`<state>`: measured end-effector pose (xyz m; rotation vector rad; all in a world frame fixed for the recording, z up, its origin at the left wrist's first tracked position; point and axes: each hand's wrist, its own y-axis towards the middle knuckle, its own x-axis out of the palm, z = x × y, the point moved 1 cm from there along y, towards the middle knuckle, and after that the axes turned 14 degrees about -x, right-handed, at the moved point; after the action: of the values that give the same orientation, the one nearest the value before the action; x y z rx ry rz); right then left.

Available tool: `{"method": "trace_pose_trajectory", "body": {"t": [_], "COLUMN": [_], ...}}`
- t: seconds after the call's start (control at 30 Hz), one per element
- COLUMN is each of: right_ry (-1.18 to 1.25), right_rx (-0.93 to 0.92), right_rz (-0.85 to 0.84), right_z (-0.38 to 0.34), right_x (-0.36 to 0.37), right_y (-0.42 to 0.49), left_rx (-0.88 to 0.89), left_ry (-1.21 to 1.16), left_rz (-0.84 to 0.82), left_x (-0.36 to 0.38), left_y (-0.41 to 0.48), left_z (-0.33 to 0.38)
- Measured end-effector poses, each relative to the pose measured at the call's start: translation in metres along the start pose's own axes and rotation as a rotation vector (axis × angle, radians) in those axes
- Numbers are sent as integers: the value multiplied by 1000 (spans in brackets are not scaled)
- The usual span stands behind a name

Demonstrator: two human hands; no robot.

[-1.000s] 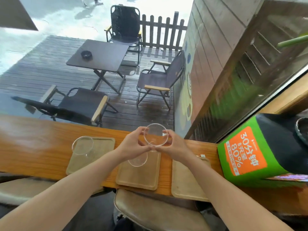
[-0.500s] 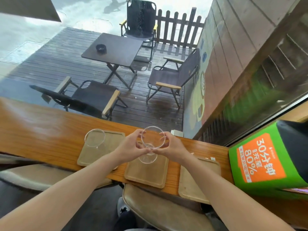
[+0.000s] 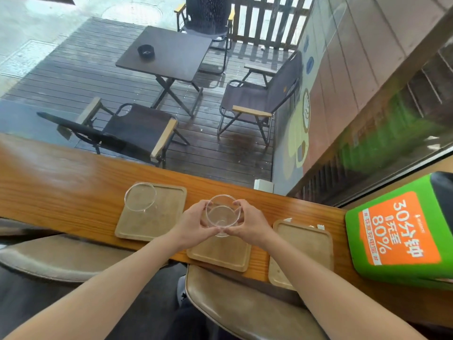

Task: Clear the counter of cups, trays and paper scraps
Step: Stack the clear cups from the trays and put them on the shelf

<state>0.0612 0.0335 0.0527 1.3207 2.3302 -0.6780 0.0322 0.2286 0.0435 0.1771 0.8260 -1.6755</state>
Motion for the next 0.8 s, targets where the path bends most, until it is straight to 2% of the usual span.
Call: {"method": "trace_pose_trajectory", "body": {"t": [0.17,0.8], "right_ry": [-89,-27], "right_rx": [14,75], "right_rz": [-17,-27], "right_z": [9,19], "right_x": [11,32], "right_y": [4,1], "left_rx": [-33,-113], "left_ry": [31,43], "left_rz": [-9,-76], "left_x": [8,26], "left_y": [4,11], "left_z": [-15,-37]}}
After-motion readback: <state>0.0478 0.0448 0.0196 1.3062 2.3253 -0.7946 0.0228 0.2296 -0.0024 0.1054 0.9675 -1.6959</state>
